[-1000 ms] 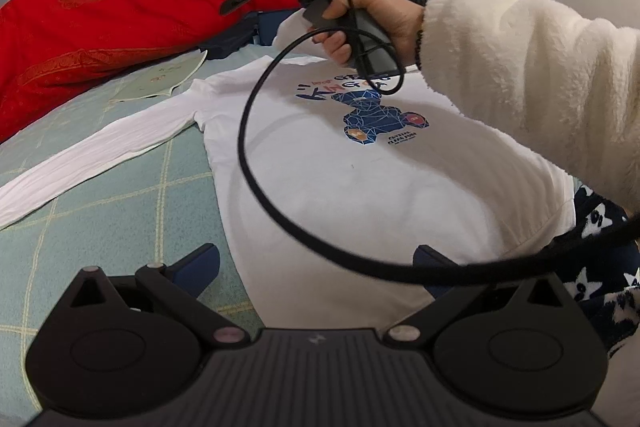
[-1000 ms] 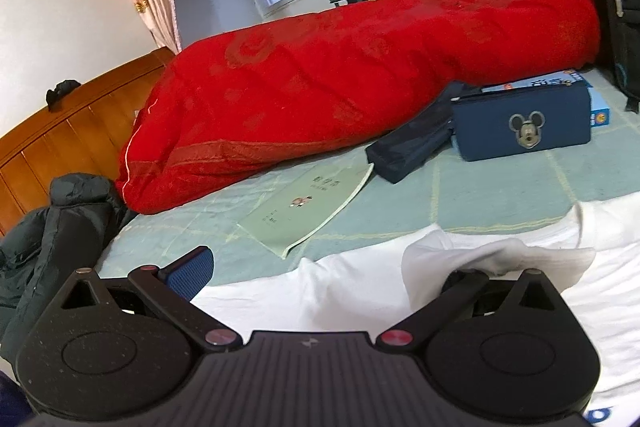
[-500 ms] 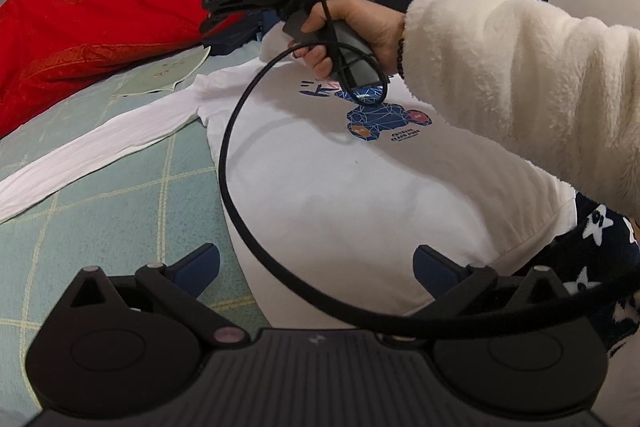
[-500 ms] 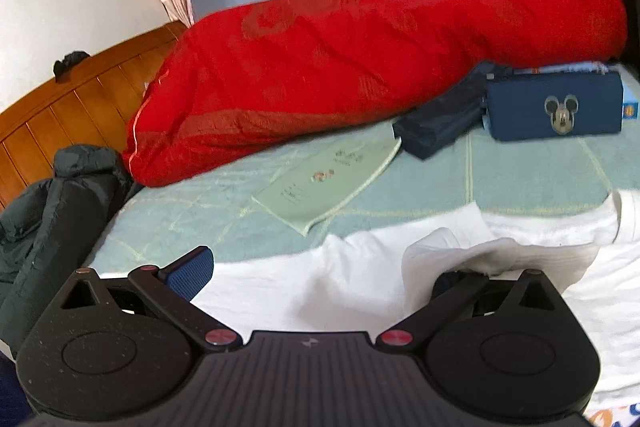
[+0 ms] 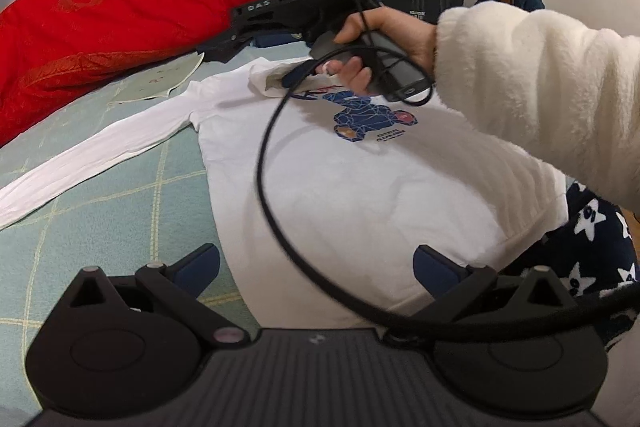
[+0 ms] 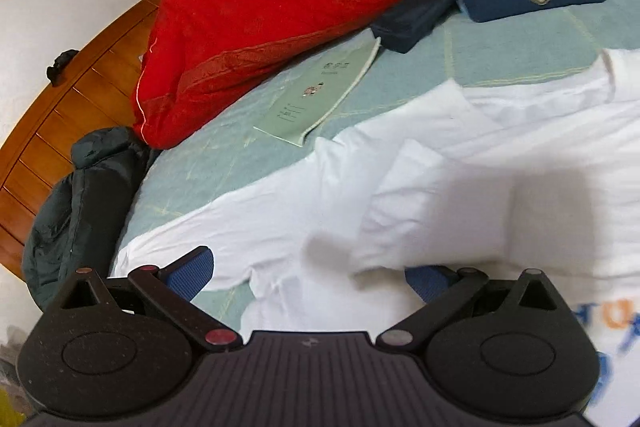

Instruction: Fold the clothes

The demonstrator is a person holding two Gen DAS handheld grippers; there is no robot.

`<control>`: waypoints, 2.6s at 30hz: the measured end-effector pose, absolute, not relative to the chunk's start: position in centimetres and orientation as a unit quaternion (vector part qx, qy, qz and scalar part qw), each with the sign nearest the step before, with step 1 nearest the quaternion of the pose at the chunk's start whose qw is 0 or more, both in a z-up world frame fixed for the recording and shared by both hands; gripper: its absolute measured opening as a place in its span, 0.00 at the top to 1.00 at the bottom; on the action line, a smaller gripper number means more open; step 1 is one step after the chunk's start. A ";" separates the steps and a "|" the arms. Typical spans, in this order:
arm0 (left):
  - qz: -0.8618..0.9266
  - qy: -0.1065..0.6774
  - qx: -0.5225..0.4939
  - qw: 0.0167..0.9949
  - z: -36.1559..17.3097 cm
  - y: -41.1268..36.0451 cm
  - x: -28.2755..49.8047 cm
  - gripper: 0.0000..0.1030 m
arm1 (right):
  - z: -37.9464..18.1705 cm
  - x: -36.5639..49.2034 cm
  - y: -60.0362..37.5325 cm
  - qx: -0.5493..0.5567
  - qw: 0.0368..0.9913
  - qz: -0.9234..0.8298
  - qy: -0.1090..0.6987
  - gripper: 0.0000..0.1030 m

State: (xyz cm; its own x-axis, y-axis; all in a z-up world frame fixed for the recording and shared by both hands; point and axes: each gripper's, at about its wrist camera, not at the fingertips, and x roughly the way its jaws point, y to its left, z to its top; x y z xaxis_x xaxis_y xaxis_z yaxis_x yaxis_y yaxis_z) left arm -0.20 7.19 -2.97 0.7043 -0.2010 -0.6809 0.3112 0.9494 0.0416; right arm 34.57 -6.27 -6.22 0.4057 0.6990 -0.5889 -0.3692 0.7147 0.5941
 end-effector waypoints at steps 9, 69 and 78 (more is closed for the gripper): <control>-0.176 0.352 0.068 0.917 -2.2 6.2 -0.5 0.01 | -4.3 32.2 -12.6 0.110 0.875 0.253 0.397 0.00; 0.121 0.385 0.160 0.901 -2.9 8.5 32.7 0.01 | -7.3 24.9 -22.8 -0.028 0.932 0.191 0.306 0.00; -0.007 0.392 0.077 0.917 -3.5 7.0 31.8 0.01 | -7.4 24.9 -22.8 -0.028 0.930 0.199 0.307 0.00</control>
State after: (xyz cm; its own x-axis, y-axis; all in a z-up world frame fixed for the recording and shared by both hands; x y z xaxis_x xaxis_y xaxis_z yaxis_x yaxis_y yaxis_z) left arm 31.83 6.98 -3.47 0.6930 0.0479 -0.7193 0.0721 0.9882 0.1353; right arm 24.95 -22.80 -7.43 0.7320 0.3530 -0.5828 -0.3880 0.9191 0.0695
